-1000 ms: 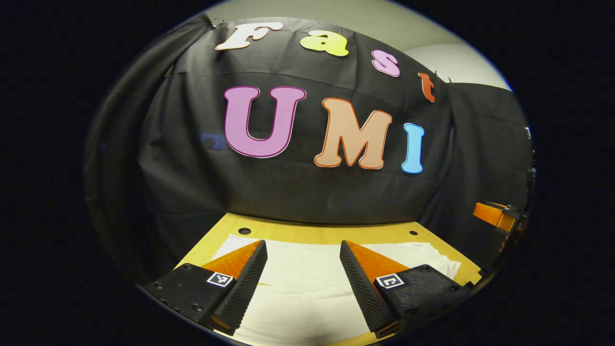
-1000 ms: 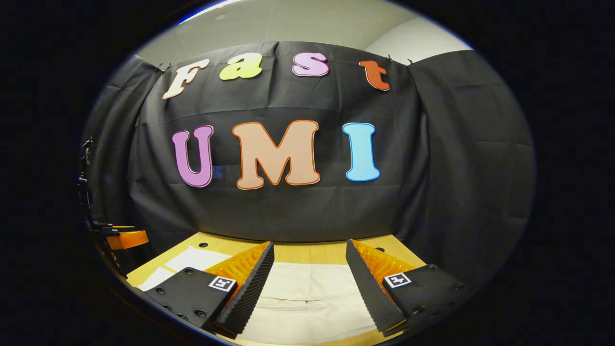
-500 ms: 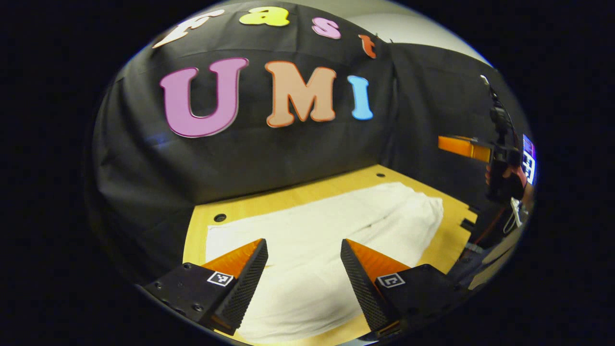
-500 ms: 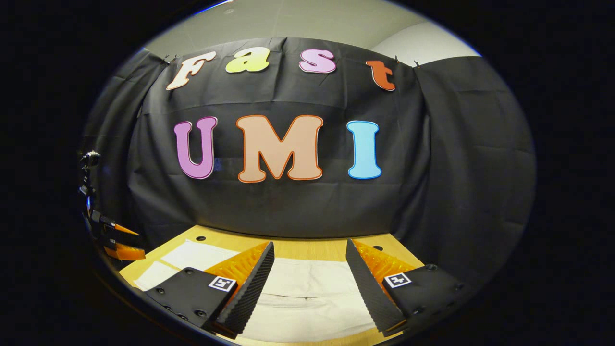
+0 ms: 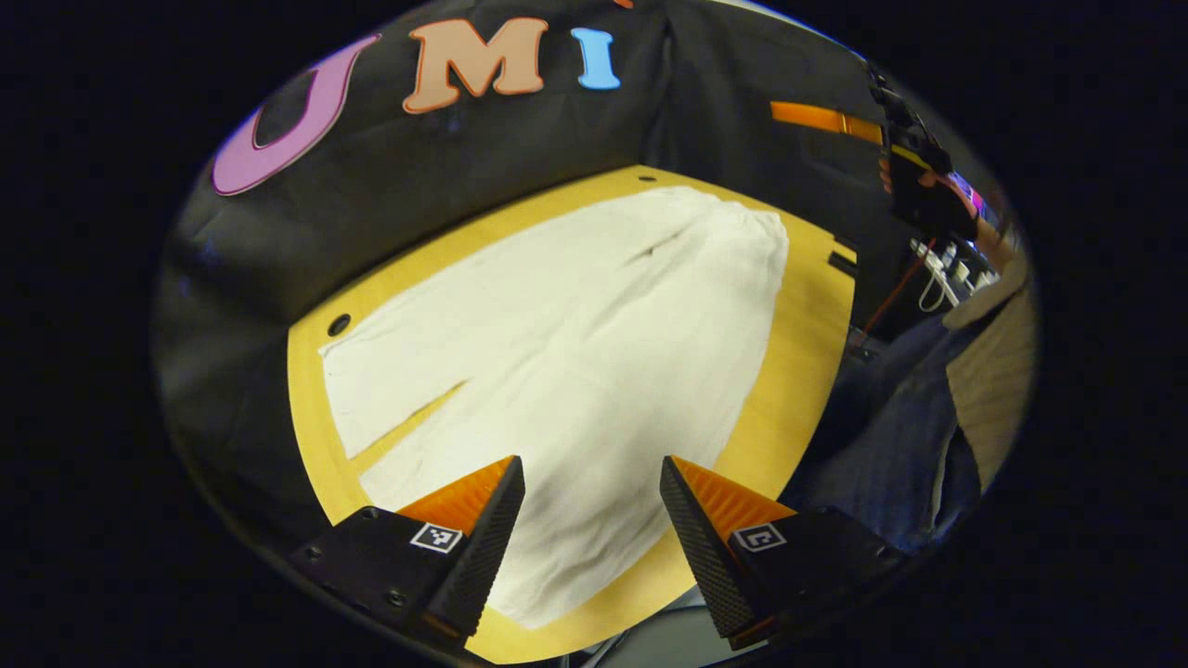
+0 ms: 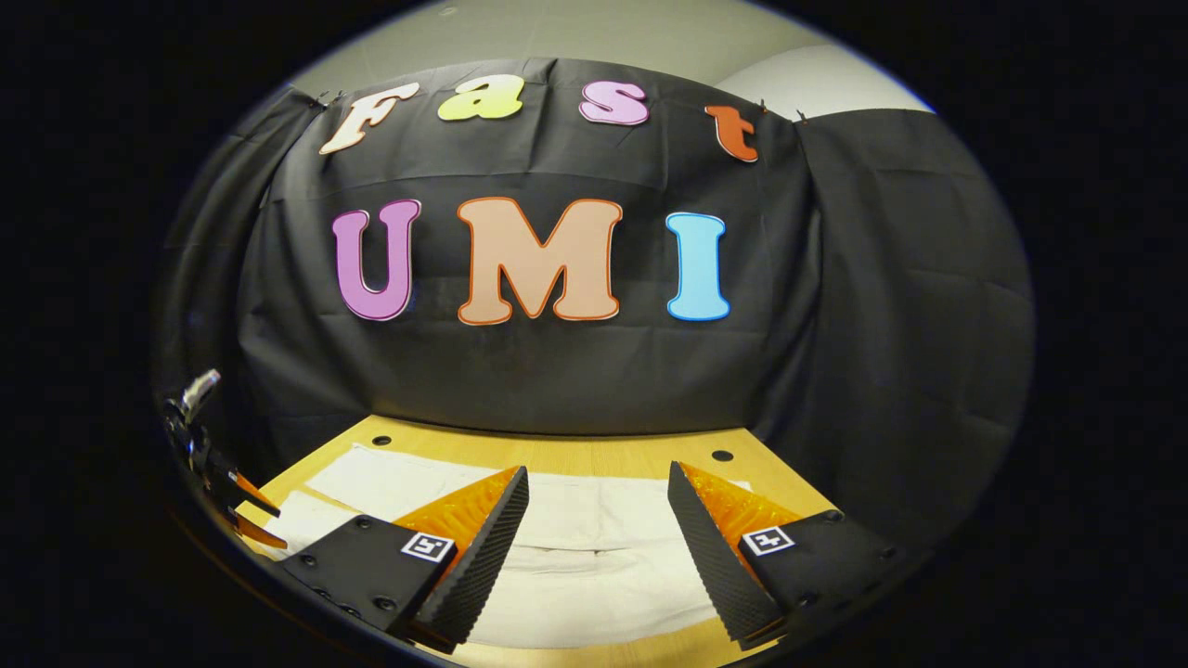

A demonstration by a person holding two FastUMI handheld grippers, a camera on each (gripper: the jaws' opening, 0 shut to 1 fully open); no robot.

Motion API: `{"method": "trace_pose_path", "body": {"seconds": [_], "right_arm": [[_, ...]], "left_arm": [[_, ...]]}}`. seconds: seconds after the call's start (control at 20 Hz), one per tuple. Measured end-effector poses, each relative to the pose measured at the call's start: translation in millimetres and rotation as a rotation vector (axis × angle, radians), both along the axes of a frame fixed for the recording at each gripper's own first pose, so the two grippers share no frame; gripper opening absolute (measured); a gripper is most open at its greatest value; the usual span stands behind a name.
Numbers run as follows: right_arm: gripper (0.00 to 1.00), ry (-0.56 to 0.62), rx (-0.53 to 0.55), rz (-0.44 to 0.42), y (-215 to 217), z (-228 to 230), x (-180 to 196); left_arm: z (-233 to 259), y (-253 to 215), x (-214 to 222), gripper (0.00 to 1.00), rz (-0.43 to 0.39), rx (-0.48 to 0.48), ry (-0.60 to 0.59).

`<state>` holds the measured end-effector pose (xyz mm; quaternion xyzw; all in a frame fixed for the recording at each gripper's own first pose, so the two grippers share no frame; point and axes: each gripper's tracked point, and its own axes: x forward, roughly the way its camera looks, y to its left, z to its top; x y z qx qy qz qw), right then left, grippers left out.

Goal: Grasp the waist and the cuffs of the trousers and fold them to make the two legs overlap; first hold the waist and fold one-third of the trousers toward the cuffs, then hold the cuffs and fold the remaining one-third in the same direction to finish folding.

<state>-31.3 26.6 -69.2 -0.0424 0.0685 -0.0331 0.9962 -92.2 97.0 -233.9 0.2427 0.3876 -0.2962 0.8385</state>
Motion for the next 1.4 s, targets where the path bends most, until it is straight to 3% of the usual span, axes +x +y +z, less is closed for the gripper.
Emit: {"method": "trace_pose_path", "body": {"seconds": [0.3,0.7,1.4], "right_arm": [[0.95,0.025,-0.015,0.001,5.1,-13.8,-2.3],[0.97,0.052,-0.017,-0.014,-2.8,-28.0,0.5],[0.99,0.106,-0.058,0.036,-5.8,-45.7,0.1]], "left_arm": [[-50.8,41.4,-42.5,0.88,-0.112,0.172,0.187],[-79.5,71.8,-68.9,0.8,-0.243,0.359,0.296],[-91.4,82.8,-66.3,0.65,-0.297,0.468,0.366]]}}
